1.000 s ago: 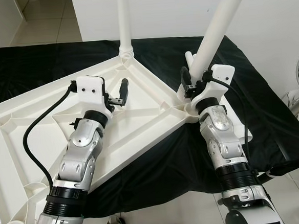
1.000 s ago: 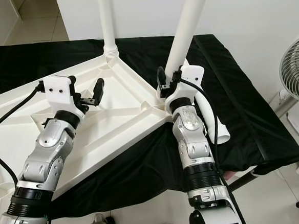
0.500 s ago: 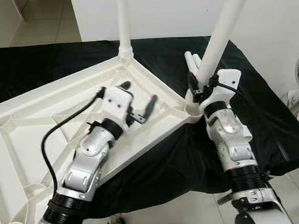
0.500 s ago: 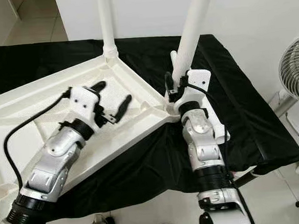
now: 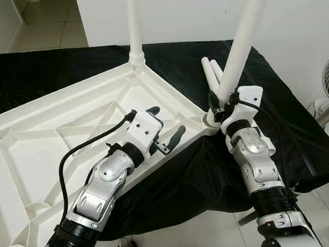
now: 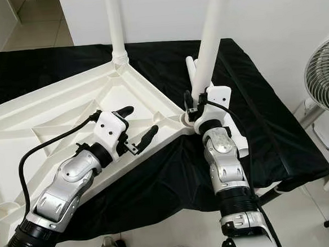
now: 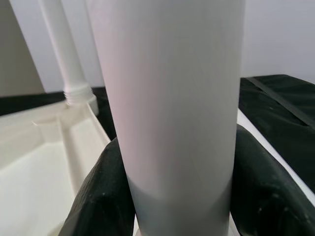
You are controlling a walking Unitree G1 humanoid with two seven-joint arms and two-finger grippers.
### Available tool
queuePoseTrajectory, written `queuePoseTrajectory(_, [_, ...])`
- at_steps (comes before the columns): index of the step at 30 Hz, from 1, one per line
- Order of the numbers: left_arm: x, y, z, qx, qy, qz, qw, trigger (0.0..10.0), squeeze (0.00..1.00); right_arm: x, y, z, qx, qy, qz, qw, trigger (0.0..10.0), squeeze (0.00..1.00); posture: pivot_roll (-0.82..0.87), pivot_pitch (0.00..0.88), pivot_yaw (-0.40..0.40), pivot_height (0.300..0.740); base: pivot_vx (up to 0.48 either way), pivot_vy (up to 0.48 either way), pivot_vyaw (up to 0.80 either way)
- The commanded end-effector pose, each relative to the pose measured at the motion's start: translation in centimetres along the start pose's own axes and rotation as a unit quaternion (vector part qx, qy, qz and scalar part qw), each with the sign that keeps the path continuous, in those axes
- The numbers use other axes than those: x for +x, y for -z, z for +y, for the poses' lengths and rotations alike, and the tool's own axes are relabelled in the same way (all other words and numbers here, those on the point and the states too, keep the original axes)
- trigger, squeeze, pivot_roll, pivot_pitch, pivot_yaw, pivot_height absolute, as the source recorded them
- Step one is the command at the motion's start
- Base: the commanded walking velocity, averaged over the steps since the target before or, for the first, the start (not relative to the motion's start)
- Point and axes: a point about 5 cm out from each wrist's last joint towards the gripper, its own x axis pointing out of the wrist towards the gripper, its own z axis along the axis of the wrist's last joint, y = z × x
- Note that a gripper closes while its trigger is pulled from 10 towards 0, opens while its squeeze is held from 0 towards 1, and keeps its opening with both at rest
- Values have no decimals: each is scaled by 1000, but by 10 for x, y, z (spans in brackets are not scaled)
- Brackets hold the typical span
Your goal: Building children table
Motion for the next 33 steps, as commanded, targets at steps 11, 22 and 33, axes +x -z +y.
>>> queuePoseTrajectory(11, [26, 10, -30, -24, 83, 67, 994, 10000, 0, -2, -32, -23, 10, 54, -69, 996, 10000, 0, 66, 132, 0, 740, 0, 0, 0])
queuePoseTrajectory(22, [37, 30, -42, -44, 106, 176, 978, 10000, 0, -6, -38, -34, 3, 79, -77, 994, 10000, 0, 42, 131, 33, 740, 0, 0, 0])
queuePoseTrajectory(33, [44, 39, -37, -49, 80, 227, 969, 3020, 0, -8, -37, -33, -1, 81, -75, 994, 10000, 0, 32, 122, 47, 740, 0, 0, 0])
